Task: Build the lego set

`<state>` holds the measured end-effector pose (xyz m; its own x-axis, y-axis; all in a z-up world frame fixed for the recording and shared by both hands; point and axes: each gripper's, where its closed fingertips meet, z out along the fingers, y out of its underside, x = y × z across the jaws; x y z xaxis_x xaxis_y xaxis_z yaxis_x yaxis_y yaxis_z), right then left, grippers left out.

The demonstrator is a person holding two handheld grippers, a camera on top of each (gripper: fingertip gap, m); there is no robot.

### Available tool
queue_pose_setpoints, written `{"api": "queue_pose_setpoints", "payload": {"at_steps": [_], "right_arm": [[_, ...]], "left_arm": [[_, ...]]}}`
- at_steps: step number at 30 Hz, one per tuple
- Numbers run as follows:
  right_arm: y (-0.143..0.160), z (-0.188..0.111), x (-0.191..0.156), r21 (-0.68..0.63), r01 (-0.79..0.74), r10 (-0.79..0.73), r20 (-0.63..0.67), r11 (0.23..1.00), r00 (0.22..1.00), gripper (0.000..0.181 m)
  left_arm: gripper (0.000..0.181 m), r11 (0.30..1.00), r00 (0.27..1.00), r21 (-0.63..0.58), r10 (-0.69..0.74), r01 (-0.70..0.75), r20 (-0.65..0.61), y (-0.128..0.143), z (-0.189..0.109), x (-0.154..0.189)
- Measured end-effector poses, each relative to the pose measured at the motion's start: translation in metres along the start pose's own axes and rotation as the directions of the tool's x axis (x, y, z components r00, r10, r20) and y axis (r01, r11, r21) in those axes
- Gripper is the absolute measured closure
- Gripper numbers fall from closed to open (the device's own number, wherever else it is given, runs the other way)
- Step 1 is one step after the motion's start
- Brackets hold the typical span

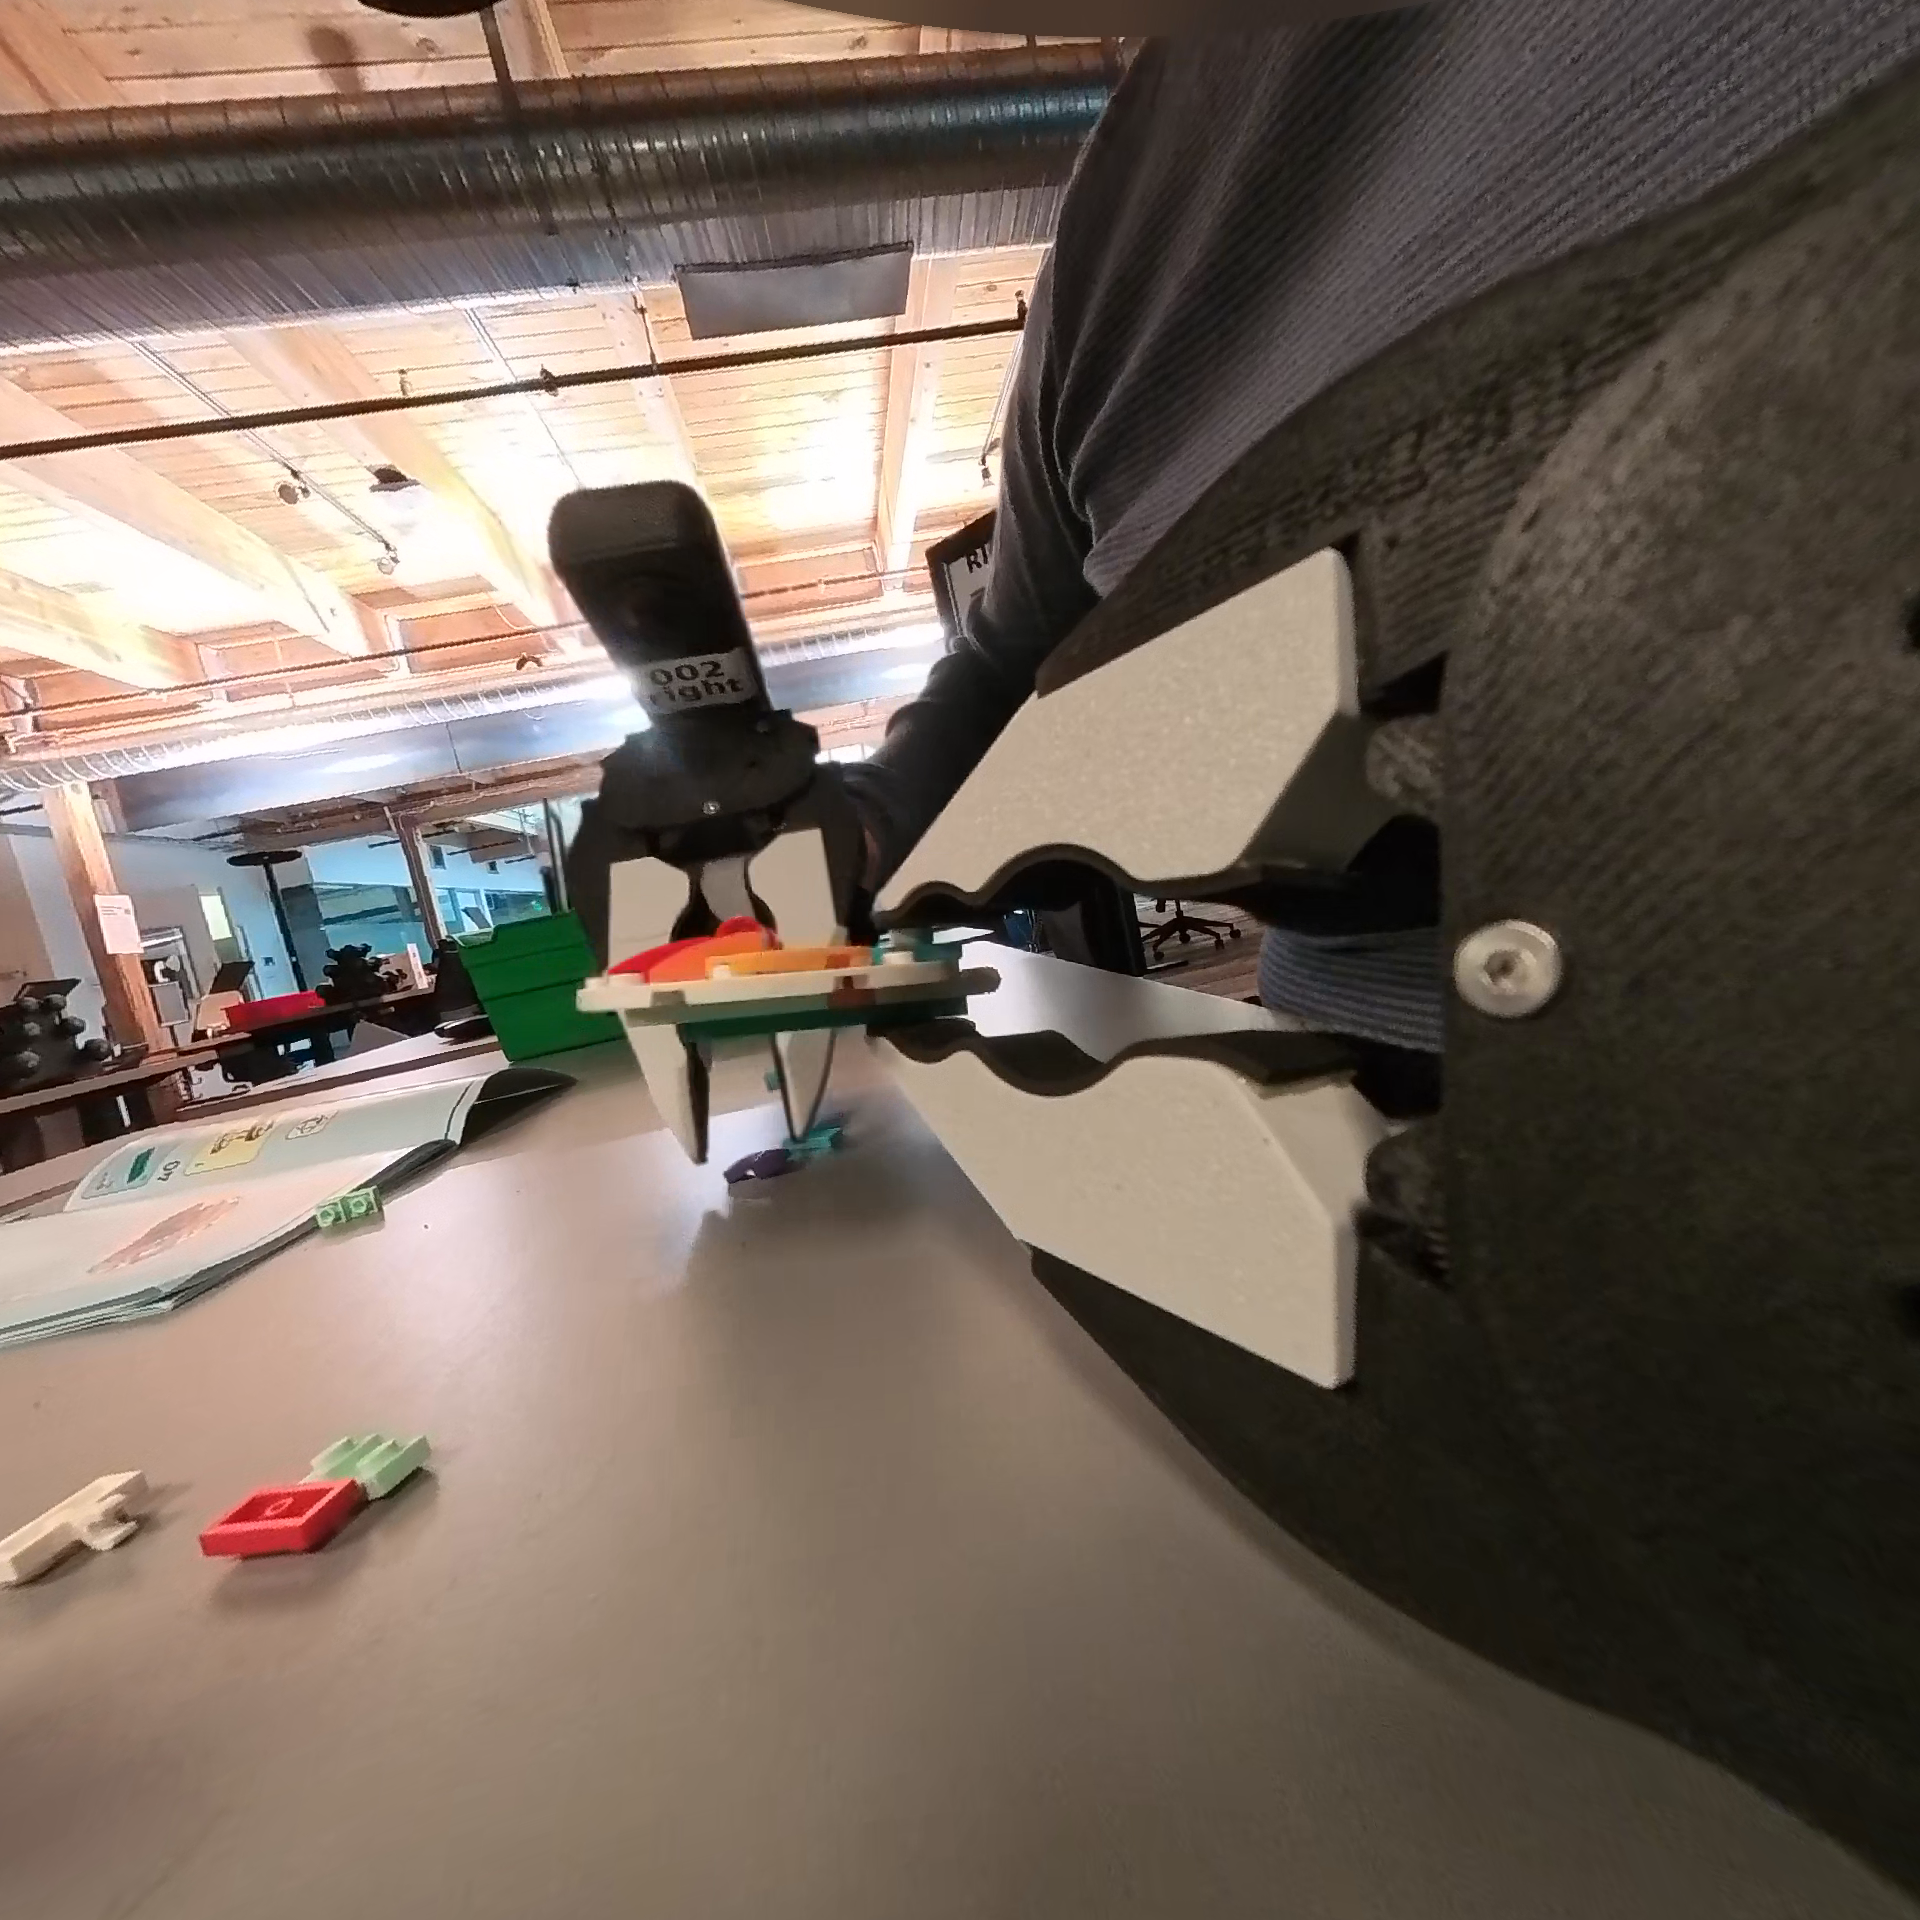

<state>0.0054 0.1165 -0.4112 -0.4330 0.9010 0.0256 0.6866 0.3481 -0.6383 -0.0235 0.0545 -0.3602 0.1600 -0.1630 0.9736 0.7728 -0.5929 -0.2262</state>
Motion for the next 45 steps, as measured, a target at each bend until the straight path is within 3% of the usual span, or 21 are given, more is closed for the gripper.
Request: {"api": "queue_pose_setpoints", "payload": {"at_steps": [14,17,21,25,37,45], "right_arm": [[0.002,0.003,0.0,0.037,-0.055,0.055,-0.003,0.998,0.998,0.167],[-0.02,-0.011,-0.002,0.235,-0.1,0.087,0.067,0.967,0.994,0.166],[-0.059,-0.047,-0.008,0.53,-0.121,0.048,0.15,0.839,0.988,0.167],[-0.074,-0.063,-0.016,0.607,-0.069,-0.021,0.14,0.792,0.99,0.167],[-0.089,-0.062,-0.024,0.608,-0.086,-0.019,0.165,0.789,0.986,0.167],[-0.086,-0.042,-0.018,0.51,-0.039,-0.01,0.093,0.859,0.996,0.167]], "left_arm": [[0.166,1.0,1.0,-0.019,-0.015,0.015,0.009,0.002,0.001,-0.002],[0.166,1.0,1.0,-0.016,-0.017,0.017,0.006,0.002,0.001,-0.002],[0.166,1.0,1.0,-0.014,-0.018,0.018,0.007,0.002,0.001,-0.002],[0.166,1.0,1.0,-0.015,-0.018,0.018,0.011,0.002,0.001,-0.003],[0.166,1.0,1.0,-0.018,-0.014,0.014,0.016,0.002,0.002,-0.003],[0.166,1.0,1.0,-0.019,-0.013,0.014,0.017,0.003,0.002,-0.003]]}}
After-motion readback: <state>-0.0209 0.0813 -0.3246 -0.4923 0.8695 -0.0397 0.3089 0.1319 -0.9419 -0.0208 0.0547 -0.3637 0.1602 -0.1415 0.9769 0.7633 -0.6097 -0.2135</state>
